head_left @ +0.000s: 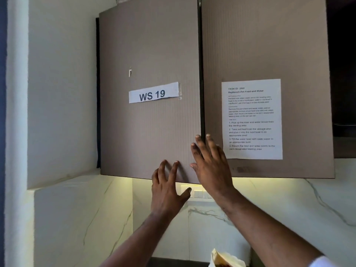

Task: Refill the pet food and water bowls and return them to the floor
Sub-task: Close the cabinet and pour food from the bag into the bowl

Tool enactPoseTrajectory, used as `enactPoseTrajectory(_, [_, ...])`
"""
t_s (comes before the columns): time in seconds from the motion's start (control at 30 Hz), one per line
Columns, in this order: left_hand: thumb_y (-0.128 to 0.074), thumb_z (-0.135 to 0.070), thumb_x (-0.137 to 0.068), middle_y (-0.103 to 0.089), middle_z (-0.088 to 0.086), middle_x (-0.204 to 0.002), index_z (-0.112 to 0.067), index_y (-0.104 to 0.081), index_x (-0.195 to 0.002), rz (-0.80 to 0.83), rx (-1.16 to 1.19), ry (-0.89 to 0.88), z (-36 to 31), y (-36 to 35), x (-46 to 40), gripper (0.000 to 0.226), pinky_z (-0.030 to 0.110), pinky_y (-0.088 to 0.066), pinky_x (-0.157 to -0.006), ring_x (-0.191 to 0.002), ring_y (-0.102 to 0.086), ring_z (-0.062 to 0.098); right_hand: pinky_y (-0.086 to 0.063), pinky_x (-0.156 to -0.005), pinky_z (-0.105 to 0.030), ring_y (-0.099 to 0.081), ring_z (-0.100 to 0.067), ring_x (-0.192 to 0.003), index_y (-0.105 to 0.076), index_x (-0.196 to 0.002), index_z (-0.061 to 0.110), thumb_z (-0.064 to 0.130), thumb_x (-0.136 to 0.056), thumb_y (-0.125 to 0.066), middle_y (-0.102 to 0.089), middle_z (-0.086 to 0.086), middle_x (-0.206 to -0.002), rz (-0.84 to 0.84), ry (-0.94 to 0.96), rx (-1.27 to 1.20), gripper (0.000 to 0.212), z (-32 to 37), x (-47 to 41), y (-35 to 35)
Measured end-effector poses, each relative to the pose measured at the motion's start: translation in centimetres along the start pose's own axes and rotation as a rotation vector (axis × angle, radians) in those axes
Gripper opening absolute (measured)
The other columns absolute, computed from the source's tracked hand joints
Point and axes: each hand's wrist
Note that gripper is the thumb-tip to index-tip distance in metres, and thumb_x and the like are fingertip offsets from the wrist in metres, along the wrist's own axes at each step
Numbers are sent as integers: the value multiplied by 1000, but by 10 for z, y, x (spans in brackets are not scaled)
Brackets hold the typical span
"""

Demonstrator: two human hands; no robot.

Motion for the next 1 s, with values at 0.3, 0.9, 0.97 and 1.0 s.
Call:
enactPoseTrajectory(0.3, [-73,-55,-84,-4,2,-171,-37,-22,-160,-28,-9,-31,4,-38,-29,94,46,-33,-120,-152,-10,29,-34,-118,-55,-20,-37,-155,-41,-155,17,42,-91,-71,-23,-5,-170,94,-32,-32,75,-28,-17,-49])
enactPoseTrajectory(0.9, [-77,-33,-89,-38,9,-159,-23,-43,-152,-170,139,-93,14,-69,-25,72,39,-45,-108,-142,-39,28,-31,-121,-52,-21,-32,-156,-37,-156,11,49,-92,-66,-30,-7,-167,31,-47,-108,79,-24,13,-75])
enactPoseTrajectory(0.97, [-76,-34,-90,-44,7,-155,-22,-49,-148,-144,182,-121,19,-79,-14,65,33,-45,-104,-138,-44,25,-36,-118,-49,-28,-30,-153,-41,-154,10,51,-91,-68,-36,-7,-164,5,-66,-152,80,-18,34,-79])
enactPoseTrajectory(1.0, [-75,-36,-90,-47,6,-153,-22,-51,-146,-120,203,-122,21,-84,-9,63,31,-44,-104,-136,-46,24,-37,-117,-48,-31,-30,-152,-42,-153,10,53,-91,-67,-38,-8,-163,0,-76,-179,80,-15,44,-82])
Point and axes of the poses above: each hand's wrist, its own x-axis away from the middle knuckle, its own y-axis out of the back of the hand, z = x × y
